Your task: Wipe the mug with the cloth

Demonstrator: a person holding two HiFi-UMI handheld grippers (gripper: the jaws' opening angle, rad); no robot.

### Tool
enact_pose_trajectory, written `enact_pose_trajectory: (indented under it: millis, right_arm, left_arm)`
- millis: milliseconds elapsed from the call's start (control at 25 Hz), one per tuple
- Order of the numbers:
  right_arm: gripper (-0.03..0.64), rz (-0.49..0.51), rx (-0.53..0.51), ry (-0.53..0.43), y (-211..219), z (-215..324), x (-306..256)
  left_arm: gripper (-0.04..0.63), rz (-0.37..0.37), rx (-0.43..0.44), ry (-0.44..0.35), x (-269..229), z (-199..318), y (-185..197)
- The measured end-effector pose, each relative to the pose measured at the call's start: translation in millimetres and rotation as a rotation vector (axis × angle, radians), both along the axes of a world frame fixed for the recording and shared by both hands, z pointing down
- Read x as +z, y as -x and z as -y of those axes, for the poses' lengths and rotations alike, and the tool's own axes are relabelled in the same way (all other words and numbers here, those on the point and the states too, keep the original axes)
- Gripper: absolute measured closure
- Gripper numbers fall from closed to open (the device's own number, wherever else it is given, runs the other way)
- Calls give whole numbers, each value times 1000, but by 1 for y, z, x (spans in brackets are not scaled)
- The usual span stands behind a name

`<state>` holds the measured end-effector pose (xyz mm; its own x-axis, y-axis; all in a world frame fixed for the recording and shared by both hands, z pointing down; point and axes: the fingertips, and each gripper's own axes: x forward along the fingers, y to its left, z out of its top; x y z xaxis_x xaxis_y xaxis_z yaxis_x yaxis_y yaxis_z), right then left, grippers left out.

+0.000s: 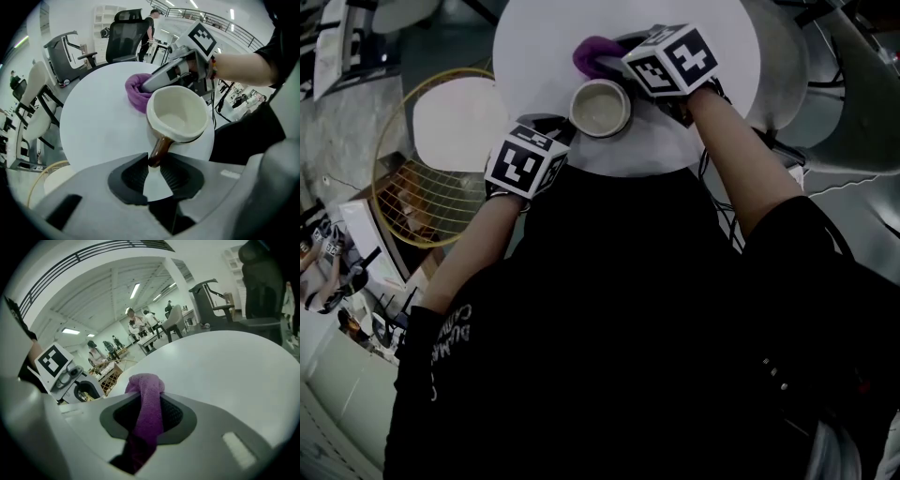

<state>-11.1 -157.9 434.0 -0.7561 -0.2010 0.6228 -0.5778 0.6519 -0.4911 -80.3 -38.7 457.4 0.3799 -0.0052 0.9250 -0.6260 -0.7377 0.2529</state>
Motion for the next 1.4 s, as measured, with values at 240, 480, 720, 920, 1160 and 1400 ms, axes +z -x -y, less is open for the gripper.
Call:
enact_pose_trajectory:
  millis: [240,480,720,920,1160,1400]
  right_arm:
    - [532,34,133,32,-8,-4,-7]
    - [533,13,254,31,-17,-22,-15]
    - [535,32,416,64,-33,-44,-16]
    - [537,56,495,64,-33,-61,-6]
    - [537,67,535,48,-46,-95,-15]
    - [540,58,561,45,-41,-104,-13]
  left_arm:
    - [515,-13,-11,9,-3,6,11]
    - [515,-25,-17,30,-4,8,16]
    - [515,-34,-8,27,-2,8,17]
    - [515,-23,-1,14,4,14,25]
    - [514,-28,17,-7,-3,-5,15]
    - [514,-42,19,-6,-1,-5,18]
